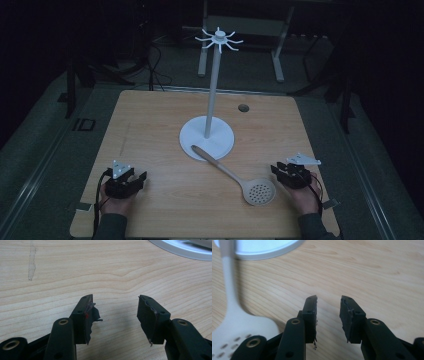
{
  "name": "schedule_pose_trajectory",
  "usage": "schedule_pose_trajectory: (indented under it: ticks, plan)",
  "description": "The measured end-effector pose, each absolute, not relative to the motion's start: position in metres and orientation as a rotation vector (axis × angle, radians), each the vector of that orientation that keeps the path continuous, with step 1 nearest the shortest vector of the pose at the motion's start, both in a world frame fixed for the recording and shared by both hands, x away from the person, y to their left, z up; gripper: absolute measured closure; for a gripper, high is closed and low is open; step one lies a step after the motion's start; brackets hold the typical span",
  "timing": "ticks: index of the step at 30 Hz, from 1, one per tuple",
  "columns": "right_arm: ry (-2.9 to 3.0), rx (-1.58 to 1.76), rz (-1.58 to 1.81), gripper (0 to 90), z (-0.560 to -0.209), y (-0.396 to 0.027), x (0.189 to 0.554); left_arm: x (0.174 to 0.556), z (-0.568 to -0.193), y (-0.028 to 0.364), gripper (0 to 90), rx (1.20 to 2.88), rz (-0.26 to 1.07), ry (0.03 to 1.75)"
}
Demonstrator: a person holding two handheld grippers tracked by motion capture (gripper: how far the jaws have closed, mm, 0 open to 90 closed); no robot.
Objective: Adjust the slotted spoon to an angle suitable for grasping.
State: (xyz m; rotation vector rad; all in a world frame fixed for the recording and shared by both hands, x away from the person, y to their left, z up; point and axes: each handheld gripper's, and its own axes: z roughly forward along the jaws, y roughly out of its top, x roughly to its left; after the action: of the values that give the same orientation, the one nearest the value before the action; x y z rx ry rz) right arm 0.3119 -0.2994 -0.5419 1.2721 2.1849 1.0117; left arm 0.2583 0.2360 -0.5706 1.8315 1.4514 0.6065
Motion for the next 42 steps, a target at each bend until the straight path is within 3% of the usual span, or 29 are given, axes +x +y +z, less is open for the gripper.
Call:
schedule_pose_trajectory:
  ticks: [28,42]
  plan:
    - [2.461,0.926,0.852,63.4,-0.482,-0.202,0.346,0.260,-0.571,0.237,47.0,1.832,0.606,1.442]
    - [2.590,0.832,0.762,63.5,-0.475,-0.159,0.357,0.260,-0.571,0.237,46.9,1.827,0.599,1.442]
